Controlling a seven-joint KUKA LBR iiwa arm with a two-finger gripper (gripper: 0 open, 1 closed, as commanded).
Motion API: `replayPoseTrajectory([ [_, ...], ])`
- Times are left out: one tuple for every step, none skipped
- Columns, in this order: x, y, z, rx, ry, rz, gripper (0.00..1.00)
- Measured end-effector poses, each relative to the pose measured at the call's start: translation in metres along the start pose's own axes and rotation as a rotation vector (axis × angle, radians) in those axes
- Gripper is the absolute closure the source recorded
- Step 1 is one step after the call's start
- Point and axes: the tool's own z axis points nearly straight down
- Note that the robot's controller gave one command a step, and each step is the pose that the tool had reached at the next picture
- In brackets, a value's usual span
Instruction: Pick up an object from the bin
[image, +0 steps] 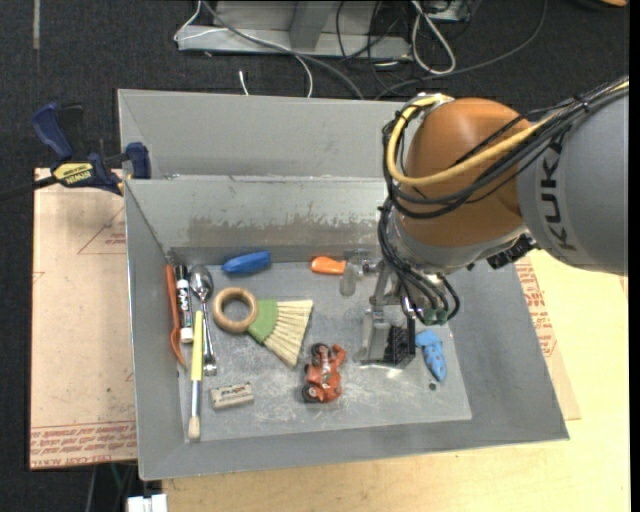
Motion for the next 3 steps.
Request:
replayPoseTrajectory([
  [-0.001,0.0,-0.004,-0.001,-0.007,0.003,0.0],
  [-0.028,0.032,0.082,-0.003,-0.012,0.045,0.0],
  [-0.039,0.074,0.08,-0.007,-0.024,0.255,0.0],
])
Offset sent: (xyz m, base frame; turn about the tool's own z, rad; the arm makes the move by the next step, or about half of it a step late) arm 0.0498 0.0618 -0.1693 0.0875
